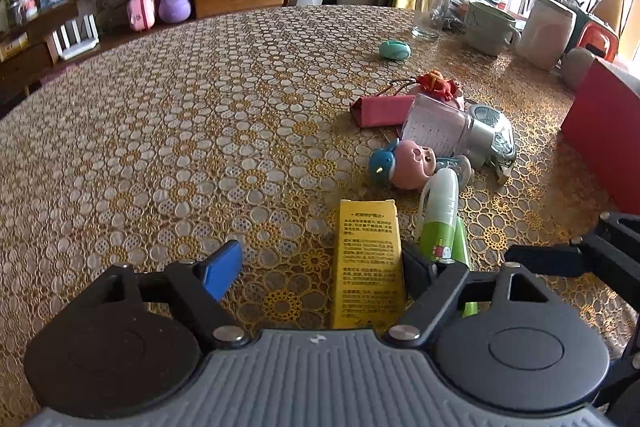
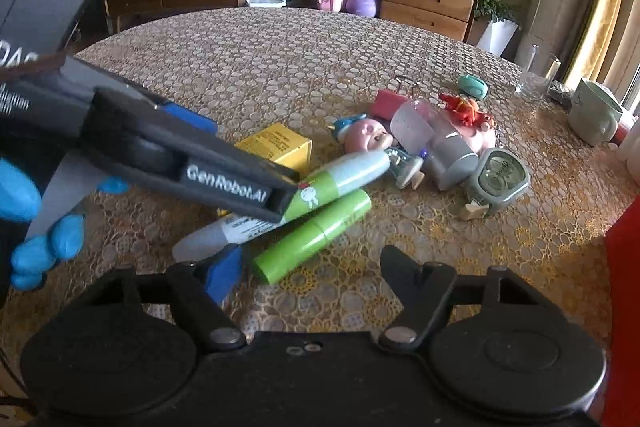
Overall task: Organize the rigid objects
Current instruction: 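Grasp the yellow box with the left tool while the right tool grasps the green tube, then carry the yellow box and green tube over the red box with both tools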
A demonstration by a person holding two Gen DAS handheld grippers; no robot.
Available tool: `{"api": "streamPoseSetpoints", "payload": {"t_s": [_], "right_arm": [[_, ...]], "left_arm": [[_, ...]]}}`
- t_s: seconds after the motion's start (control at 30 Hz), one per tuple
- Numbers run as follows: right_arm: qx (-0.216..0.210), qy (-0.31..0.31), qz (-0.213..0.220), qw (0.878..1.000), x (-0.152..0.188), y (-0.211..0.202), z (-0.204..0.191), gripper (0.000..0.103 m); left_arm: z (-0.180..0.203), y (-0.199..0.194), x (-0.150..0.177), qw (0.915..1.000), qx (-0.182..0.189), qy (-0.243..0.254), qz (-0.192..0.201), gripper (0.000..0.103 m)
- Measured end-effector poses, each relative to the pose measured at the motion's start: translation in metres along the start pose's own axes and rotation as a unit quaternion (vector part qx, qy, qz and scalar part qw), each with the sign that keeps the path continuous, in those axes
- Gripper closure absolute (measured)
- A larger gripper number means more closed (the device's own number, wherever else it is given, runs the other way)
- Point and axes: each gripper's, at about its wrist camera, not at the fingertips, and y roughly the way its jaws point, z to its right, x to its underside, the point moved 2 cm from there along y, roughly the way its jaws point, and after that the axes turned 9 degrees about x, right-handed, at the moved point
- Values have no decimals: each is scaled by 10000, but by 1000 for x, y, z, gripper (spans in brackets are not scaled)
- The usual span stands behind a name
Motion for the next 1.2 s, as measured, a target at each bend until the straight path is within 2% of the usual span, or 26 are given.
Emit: {"api": "streamPoseSetpoints", "payload": {"t_s": [0.03, 0.17, 0.27, 0.37, 0.5, 0.83, 1.2], "right_arm": [[-19, 30, 13, 10000, -1, 1, 1, 31], [-125, 256, 17, 9996, -1, 4, 6, 40], [-154, 292, 44, 9994, -2, 5, 10, 46], [-82, 379, 73, 9992, -1, 4, 16, 61], [57, 550, 44, 9985, -1, 4, 27, 87], [6, 1032, -64, 9946, 2, -12, 48, 88], [-108, 1399, 237, 9898, 1, -61, 76, 88]], "left_arm": [[0, 1, 0, 10000, -3, 27, 10, 23], [0, 0, -2, 9999, 7, 81, 58, 40], [0, 0, -3, 9999, -4, 89, 73, 45], [2, 0, -3, 9998, -56, 180, 84, 58], [7, -1, -3, 9999, -20, 150, 69, 71], [10, -12, -3, 9995, -3, -303, -46, 73], [28, -49, -13, 9998, -150, -140, 42, 73]]}}
